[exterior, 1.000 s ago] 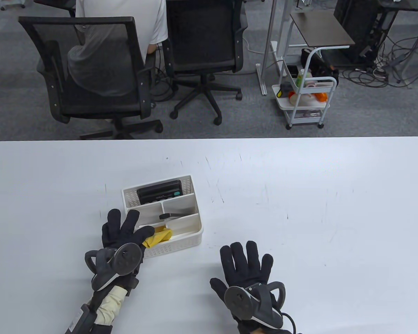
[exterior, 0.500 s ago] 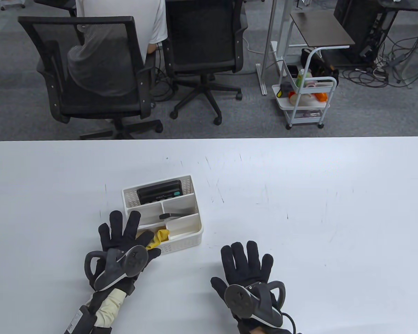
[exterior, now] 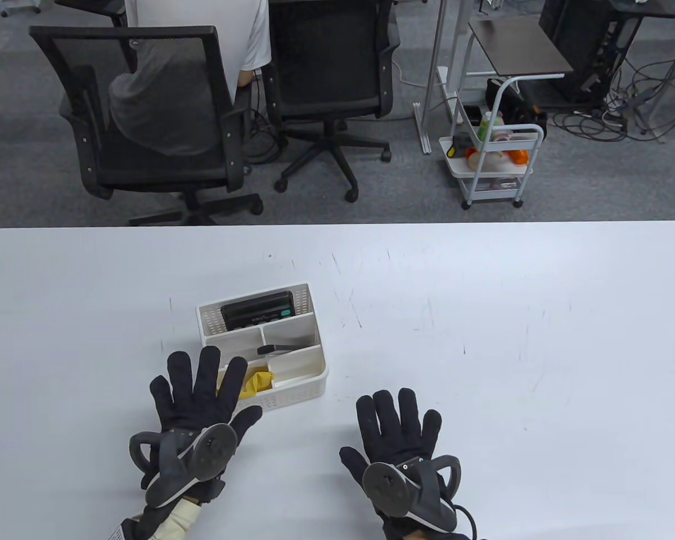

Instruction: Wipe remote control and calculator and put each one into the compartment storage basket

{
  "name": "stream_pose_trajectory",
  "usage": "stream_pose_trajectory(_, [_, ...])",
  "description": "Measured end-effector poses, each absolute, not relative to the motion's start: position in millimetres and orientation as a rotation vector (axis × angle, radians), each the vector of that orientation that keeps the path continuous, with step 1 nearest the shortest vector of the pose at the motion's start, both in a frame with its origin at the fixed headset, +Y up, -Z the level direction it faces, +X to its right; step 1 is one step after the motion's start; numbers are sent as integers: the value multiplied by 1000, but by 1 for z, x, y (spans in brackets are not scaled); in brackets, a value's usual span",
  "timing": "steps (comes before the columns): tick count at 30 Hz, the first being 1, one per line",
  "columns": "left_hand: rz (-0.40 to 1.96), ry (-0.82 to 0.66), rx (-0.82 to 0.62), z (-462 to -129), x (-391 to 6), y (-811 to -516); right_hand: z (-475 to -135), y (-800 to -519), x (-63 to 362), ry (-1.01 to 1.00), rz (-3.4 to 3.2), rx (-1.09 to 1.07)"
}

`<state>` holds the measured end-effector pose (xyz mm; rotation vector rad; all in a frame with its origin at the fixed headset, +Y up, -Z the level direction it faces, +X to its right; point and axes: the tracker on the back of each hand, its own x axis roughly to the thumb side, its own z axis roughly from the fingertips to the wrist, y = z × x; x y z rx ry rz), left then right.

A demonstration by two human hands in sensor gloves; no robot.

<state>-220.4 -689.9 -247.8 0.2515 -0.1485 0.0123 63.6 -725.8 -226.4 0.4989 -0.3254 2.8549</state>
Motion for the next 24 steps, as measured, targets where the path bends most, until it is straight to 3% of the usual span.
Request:
stream_pose_trajectory(10, [-4, -197, 153, -237, -200, -715, -225, -726, 64, -333, 2858, 503])
stream_pose_trajectory(24, [-13, -224, 147, -234, -195, -721, -225, -729, 63, -279, 2875, 491])
